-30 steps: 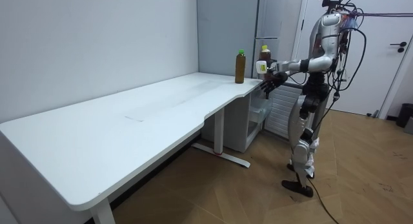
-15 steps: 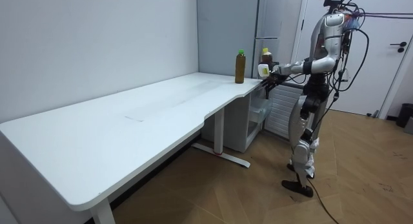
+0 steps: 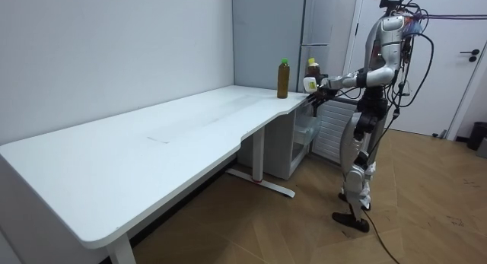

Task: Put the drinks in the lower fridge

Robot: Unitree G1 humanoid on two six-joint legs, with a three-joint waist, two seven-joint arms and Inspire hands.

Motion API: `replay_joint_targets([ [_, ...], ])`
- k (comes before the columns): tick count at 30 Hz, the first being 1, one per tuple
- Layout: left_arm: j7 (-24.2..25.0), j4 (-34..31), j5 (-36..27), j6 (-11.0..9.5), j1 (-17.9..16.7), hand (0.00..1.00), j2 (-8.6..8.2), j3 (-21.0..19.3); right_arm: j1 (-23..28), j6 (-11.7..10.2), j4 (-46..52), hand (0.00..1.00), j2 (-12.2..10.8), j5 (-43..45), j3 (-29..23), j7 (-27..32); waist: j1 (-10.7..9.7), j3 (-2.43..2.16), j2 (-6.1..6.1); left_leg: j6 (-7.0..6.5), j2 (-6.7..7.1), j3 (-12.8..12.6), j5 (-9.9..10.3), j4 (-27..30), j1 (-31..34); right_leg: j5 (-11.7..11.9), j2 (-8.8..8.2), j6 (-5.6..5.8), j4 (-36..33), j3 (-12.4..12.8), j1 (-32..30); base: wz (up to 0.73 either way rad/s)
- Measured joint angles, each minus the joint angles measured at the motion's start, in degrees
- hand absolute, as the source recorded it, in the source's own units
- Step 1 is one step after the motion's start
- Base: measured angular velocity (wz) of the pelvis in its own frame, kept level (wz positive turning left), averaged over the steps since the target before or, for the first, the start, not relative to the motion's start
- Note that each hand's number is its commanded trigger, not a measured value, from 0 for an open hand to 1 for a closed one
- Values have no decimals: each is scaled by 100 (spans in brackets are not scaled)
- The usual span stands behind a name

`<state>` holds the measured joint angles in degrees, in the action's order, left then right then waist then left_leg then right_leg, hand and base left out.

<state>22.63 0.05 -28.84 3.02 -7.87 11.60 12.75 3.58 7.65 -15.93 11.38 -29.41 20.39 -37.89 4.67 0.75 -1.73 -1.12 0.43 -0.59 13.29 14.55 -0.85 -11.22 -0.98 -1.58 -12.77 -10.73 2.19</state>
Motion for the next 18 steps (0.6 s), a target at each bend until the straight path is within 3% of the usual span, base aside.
replay_joint_targets([
  [5, 56, 288, -101, -60, -1, 100, 124, 159, 3, 196, -35, 0, 56, 22, 105, 48, -7, 2, -8, -8, -3, 10, -4, -1, -39, -1, -3, 1, -8, -6, 43, 0],
  [6, 56, 307, -100, -60, -1, 100, 130, 178, 3, 218, -35, 58, 71, 22, 119, 48, -7, 2, -11, -8, -3, 10, -4, -2, -37, -1, -3, 1, -10, -6, 40, 0],
  [7, 61, 343, -100, -58, -1, 100, 142, 207, 2, 251, -35, 92, 97, 22, 144, 52, -6, 2, -15, -8, -1, 10, -4, -3, -28, -1, -3, 1, -18, -6, 34, 0],
  [8, 61, 353, -100, -56, -1, 100, 172, 246, 3, 275, -35, 100, 118, 22, 168, 62, -6, 1, -23, -9, 7, 9, -4, -5, -13, -2, -3, 1, -29, -6, 25, 0],
  [14, 221, 388, -101, -56, 0, 100, 325, 424, 2, 319, -35, 100, 208, 22, 318, 276, -1, -19, -85, -12, 15, 8, -6, 20, 31, -6, -12, 3, -56, -7, -30, 0],
  [18, 322, 387, -100, -57, 1, 100, 334, 612, 2, 350, -35, 100, 227, 27, 373, 412, 5, -20, -88, -14, 21, 7, -8, 20, 32, -10, -16, 11, -82, -7, -58, 0],
])
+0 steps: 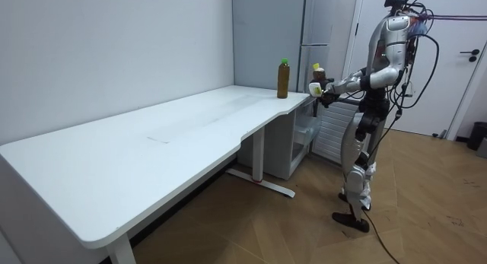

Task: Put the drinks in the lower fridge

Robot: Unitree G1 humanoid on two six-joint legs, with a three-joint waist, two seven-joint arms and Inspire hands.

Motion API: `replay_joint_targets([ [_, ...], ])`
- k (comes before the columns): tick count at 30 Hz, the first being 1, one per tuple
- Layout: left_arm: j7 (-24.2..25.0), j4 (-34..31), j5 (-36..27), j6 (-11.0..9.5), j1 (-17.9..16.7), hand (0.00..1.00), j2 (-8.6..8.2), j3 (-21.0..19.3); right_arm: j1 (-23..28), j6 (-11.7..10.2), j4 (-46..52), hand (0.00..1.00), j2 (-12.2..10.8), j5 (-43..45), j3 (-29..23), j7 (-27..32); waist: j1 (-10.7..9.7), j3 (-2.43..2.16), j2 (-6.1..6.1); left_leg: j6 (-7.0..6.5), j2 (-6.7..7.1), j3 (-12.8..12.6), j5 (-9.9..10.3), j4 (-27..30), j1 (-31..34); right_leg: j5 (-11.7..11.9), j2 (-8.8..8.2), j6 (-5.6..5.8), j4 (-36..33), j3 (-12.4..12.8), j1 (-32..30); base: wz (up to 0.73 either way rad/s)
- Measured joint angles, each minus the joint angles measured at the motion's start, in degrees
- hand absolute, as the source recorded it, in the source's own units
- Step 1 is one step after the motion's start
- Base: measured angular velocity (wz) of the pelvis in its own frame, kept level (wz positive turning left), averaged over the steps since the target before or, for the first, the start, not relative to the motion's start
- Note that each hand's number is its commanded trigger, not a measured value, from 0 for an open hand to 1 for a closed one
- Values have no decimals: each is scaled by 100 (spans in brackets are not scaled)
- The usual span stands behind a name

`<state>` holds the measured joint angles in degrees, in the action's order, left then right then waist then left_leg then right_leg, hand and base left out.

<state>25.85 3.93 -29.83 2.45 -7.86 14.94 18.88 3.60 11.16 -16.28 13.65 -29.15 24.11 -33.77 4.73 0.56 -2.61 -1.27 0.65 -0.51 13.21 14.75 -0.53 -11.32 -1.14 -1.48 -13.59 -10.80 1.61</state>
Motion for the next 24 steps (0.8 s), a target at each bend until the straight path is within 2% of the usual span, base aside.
replay_joint_targets([
  [11, 141, 165, -168, 18, 6, 100, 36, 288, 0, 42, 0, 100, 126, 68, 258, 83, 5, 8, 11, -8, -3, -30, -3, -42, 39, 0, 28, 0, -16, 37, -61, -2],
  [15, 144, 174, -210, 18, 11, 100, 6, 344, -1, 42, 0, 100, 124, 67, 319, 97, 5, 28, 33, -9, -1, -30, -3, -42, 39, 0, 27, 0, -17, 38, -66, 0],
  [17, 138, 178, -206, 21, 12, 38, 18, 379, -1, 42, 0, 100, 125, 62, 359, 102, 8, 35, 42, -9, -5, -45, -3, -47, 33, 0, 25, 0, -17, 47, -85, -2],
  [18, 138, 181, -207, 24, 12, 0, 19, 386, -1, 42, 0, 100, 125, 62, 372, 103, 10, 37, 45, -9, -5, -44, -3, -46, 35, 1, 25, 0, -17, 47, -86, 0],
  [24, 214, 180, -209, 63, 29, 0, 38, 416, 0, 42, 0, 100, 137, 54, 423, 120, 5, 41, 53, -9, -5, -44, -3, -44, 45, 0, 24, 0, -17, 49, -97, 0],
])
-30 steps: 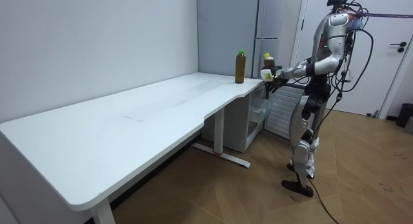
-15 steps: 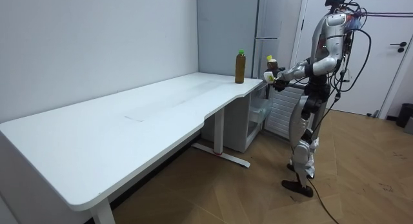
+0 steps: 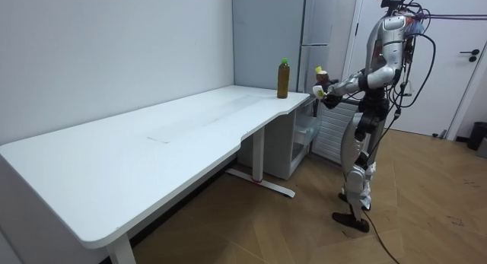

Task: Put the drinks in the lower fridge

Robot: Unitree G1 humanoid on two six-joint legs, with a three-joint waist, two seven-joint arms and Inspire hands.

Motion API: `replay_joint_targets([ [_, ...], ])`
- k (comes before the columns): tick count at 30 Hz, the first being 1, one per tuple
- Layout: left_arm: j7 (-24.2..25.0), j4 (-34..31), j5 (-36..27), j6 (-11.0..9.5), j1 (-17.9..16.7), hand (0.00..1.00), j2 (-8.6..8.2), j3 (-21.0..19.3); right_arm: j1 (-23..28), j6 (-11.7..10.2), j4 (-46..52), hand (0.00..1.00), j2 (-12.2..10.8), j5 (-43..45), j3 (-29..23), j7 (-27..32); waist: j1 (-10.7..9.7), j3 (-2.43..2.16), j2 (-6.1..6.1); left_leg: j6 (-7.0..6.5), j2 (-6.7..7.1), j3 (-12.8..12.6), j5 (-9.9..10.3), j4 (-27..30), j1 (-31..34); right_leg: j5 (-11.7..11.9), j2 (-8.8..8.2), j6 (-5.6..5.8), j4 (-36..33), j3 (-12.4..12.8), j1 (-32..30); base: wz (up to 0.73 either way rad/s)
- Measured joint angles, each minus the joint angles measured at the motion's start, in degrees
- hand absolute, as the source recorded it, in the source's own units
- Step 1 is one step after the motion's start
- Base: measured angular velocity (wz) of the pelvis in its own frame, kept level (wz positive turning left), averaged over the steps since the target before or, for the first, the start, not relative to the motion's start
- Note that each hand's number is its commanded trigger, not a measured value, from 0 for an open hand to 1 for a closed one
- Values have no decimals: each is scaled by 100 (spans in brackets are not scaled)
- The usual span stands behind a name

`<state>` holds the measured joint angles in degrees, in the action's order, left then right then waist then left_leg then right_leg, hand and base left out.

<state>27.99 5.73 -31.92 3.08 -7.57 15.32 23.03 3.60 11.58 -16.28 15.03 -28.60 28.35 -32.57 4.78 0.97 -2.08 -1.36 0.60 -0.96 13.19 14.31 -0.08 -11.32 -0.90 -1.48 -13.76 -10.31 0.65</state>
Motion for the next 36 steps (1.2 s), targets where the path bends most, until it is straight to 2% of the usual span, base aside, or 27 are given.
replay_joint_targets([
  [15, -20, -44, 72, 31, 75, 0, -18, -29, 0, 0, 30, 100, -3, -45, -37, -15, -65, -19, 79, 0, 5, 15, 0, 31, 40, 0, 5, 0, -20, 19, 3, 0],
  [20, -130, -385, 293, 45, 119, 0, -61, -141, -3, -31, 102, 100, -37, -340, -85, -62, -102, -40, 111, 0, 0, 3, -1, 46, 43, 1, 1, -1, -48, 6, -40, 0],
  [26, -160, -804, 292, 49, 169, 0, -64, -278, -21, -198, 107, 100, -58, -847, -35, -209, -120, -40, 107, 0, -45, -65, 0, 43, 41, 1, 2, -2, -69, 65, -45, -5],
  [36, -157, -1186, 361, 51, 226, 0, -69, -465, -21, -229, 143, 100, -155, -1004, -58, -586, -115, -36, 131, -2, -69, -54, 6, 57, 43, 4, 4, -5, -67, 50, -29, 0],
])
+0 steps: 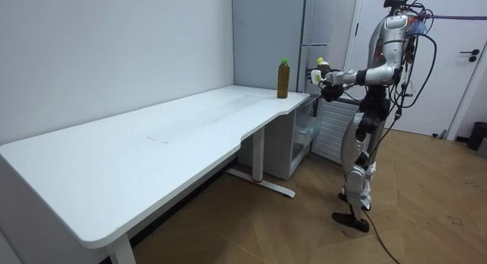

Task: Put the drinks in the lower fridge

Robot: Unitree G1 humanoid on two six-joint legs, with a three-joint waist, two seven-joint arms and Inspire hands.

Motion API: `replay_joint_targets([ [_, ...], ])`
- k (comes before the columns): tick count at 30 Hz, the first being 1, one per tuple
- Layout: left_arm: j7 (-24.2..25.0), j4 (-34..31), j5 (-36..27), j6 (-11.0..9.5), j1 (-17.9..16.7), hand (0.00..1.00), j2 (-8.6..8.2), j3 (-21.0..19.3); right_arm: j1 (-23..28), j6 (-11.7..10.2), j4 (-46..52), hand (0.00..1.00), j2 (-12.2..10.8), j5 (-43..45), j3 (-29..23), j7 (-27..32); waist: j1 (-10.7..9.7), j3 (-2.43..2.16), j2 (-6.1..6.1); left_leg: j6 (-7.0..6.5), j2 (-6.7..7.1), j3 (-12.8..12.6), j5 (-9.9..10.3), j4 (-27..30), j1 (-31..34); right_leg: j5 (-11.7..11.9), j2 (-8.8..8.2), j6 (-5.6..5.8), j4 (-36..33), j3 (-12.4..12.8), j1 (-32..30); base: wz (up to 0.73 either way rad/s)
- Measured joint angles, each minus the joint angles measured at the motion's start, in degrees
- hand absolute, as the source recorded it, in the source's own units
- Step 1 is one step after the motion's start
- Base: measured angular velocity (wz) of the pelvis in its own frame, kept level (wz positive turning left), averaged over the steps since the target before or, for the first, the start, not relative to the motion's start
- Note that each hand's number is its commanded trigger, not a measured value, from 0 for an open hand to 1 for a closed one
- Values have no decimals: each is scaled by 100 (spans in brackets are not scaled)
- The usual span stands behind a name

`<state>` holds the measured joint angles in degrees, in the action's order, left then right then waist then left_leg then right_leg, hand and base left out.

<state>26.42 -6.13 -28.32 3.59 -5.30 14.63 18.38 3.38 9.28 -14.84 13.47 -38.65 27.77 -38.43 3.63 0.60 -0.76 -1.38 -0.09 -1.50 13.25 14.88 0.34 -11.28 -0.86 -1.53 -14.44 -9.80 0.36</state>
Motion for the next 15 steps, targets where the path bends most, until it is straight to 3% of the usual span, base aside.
replay_joint_targets([
  [9, -85, -665, 38, 21, 1, 0, -16, -268, 9, -1, -1, 100, -115, 2, -44, -257, -2, 31, 113, 1, -2, 18, 0, -3, -5, 1, 0, -1, 1, 17, -5, 0],
  [12, -129, -1045, -38, -5, 103, 0, -189, -553, 58, -1, -1, 100, -115, 56, -20, -261, 29, 31, 113, 1, -2, -13, -1, -7, -78, 1, 0, -1, 6, 45, 40, -4],
  [15, -269, -1404, -154, -169, 280, 0, -291, -820, 148, -1, 2, 100, -108, 60, -28, -273, 83, 29, 114, 1, -5, -31, 0, -56, -211, 1, 9, -1, 77, 37, 176, -3],
])
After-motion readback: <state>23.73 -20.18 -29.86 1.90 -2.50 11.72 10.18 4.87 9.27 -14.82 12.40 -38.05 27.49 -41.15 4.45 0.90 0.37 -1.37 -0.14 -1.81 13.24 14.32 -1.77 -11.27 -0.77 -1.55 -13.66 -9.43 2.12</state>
